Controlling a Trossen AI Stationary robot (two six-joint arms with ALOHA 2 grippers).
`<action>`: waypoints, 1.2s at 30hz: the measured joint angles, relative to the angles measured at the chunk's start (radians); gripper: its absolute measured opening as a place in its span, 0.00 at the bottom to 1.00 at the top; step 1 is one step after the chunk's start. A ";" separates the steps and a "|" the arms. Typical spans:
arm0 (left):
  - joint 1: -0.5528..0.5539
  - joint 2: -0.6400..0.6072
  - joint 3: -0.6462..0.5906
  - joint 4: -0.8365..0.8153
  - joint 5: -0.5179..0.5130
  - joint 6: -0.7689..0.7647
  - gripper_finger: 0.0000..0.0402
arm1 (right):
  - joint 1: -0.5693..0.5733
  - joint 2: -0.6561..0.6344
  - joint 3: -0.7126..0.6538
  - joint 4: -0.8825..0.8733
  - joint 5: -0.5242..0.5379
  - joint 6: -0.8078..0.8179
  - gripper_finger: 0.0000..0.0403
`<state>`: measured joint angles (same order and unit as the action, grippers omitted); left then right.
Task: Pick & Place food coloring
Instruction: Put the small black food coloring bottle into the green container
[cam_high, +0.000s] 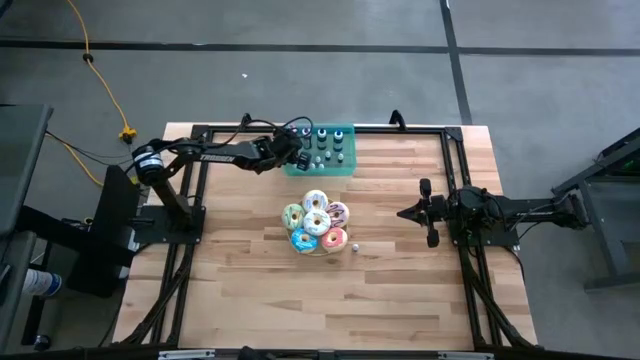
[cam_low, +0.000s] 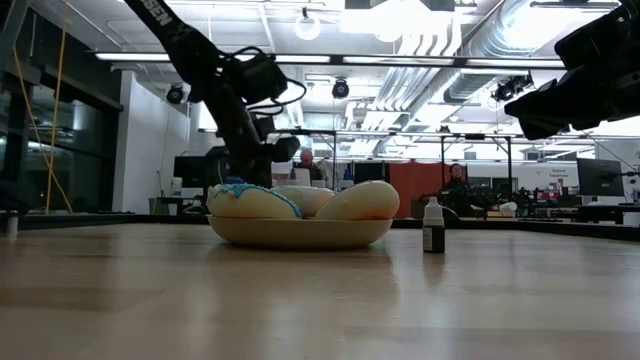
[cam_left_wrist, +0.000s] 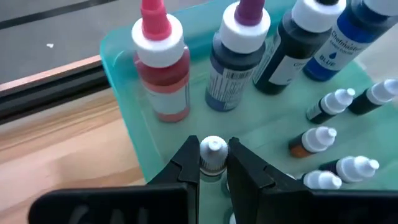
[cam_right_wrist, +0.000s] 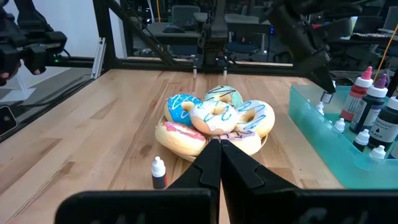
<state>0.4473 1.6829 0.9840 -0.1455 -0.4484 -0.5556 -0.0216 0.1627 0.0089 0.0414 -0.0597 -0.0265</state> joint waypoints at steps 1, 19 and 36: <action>0.000 0.008 0.001 0.009 0.000 0.000 0.09 | 0.000 0.000 0.000 0.000 0.000 0.000 0.00; 0.027 0.068 0.002 0.057 -0.033 -0.002 0.09 | 0.000 0.000 0.000 0.000 0.000 0.000 0.00; 0.043 0.121 0.004 0.116 0.011 0.028 0.09 | 0.000 0.000 0.000 0.000 0.000 0.000 0.00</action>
<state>0.4908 1.8038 0.9880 -0.0291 -0.4373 -0.5280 -0.0216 0.1623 0.0086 0.0414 -0.0597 -0.0265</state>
